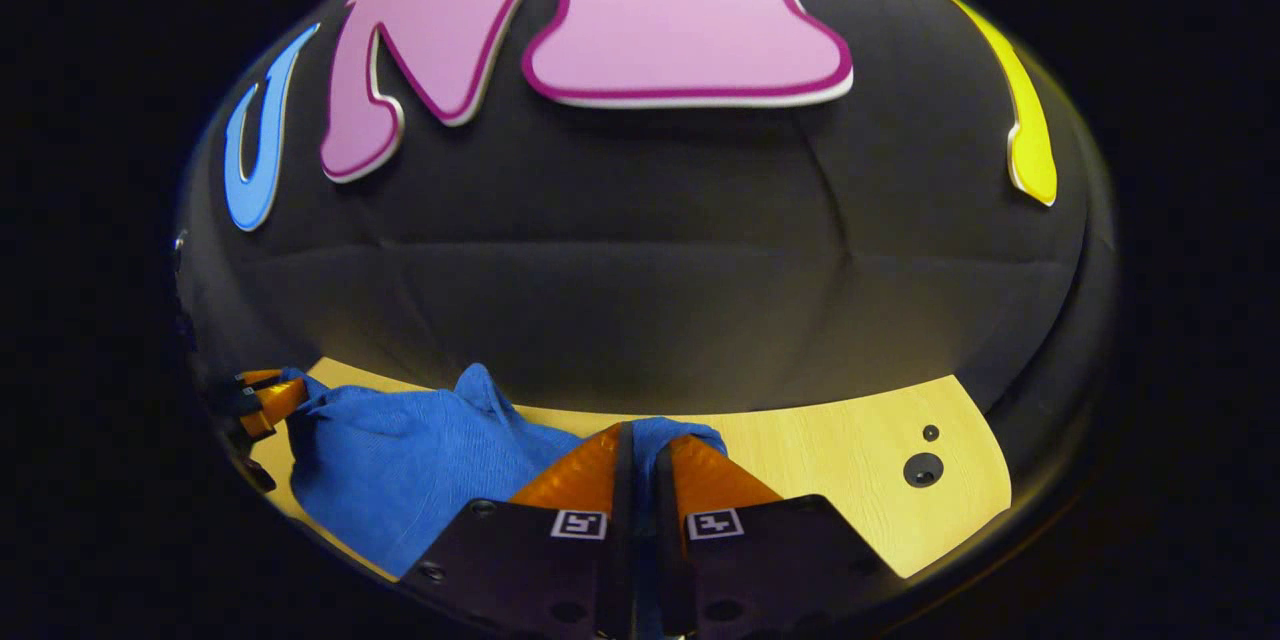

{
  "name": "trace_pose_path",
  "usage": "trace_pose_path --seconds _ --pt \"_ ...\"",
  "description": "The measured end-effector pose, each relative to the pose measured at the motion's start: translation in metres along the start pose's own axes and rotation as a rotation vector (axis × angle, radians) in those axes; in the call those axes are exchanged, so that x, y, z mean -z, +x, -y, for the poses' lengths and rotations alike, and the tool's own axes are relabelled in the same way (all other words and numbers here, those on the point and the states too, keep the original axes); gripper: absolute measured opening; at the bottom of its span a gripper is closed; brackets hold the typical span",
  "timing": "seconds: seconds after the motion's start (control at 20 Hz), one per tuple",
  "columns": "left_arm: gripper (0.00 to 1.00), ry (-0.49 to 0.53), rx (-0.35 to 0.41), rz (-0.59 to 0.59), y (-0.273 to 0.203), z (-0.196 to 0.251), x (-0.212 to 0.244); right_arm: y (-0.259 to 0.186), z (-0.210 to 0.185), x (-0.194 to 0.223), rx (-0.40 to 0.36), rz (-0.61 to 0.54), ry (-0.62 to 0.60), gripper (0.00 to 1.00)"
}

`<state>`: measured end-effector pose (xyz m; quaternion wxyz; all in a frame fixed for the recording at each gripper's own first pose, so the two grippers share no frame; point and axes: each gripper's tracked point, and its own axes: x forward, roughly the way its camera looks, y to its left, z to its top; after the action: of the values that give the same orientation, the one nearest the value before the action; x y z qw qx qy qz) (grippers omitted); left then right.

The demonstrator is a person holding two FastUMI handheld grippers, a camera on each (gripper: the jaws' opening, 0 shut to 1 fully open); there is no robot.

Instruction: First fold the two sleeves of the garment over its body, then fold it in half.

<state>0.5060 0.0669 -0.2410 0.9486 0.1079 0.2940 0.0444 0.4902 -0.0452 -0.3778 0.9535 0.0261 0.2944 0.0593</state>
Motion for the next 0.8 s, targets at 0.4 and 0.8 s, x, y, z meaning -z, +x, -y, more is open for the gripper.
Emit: trace_pose_path --seconds 0.4,0.8 --pt "0.85 -0.024 -0.098 0.103 -0.08 0.022 -0.016 -0.062 -0.003 -0.01 0.123 0.133 -0.241 0.99" --pt "0.84 -0.155 0.009 0.459 -0.297 0.037 -0.029 -0.277 -0.032 -0.053 0.14 0.42 -0.098 0.97"
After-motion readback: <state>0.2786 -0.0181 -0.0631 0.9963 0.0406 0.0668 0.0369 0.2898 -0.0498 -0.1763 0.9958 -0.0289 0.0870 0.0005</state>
